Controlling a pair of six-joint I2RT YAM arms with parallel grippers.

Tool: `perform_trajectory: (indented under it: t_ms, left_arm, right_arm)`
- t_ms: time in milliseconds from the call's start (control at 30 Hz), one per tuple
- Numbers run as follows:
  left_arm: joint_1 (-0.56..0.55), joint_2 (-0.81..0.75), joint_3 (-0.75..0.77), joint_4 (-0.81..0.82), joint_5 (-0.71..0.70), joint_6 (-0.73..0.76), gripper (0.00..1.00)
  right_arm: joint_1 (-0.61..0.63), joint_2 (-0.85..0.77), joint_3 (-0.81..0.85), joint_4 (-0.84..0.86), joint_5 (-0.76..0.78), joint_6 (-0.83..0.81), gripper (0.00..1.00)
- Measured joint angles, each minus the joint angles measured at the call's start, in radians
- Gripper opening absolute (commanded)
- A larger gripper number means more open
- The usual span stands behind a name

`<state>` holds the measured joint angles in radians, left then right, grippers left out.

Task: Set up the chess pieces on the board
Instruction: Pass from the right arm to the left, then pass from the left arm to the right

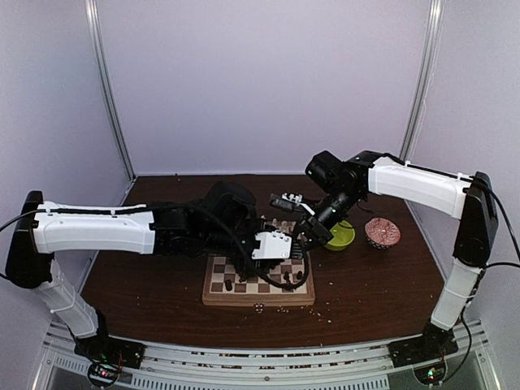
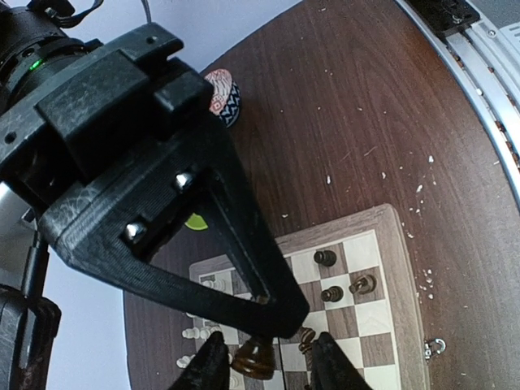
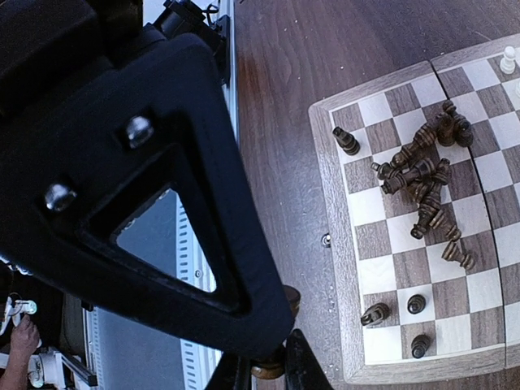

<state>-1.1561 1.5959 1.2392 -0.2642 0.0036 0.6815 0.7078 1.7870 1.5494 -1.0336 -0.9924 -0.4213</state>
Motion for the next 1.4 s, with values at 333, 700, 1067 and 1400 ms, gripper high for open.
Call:
perform_trajectory:
  t_ms: [333, 700, 1067, 1400]
  left_arm:
    - [-0.003, 0.027, 0.000, 0.008, -0.042, 0.016, 0.29]
    - [-0.003, 0.029, 0.000, 0.010, -0.061, 0.015, 0.18]
    - [0.009, 0.037, 0.000, 0.027, -0.067, -0.089, 0.11]
    - [0.183, 0.042, 0.014, 0.195, 0.237, -0.507, 0.13]
  right_arm:
    - [0.004, 0.002, 0.000, -0.012, -0.022, 0.000, 0.08]
    - [0.004, 0.002, -0.004, -0.001, -0.024, 0.035, 0.10]
    - [-0.035, -0.018, 0.002, -0.039, -0.021, -0.007, 0.39]
    - [-0.201, -0.302, -0.098, 0.079, -0.042, -0.053, 0.42]
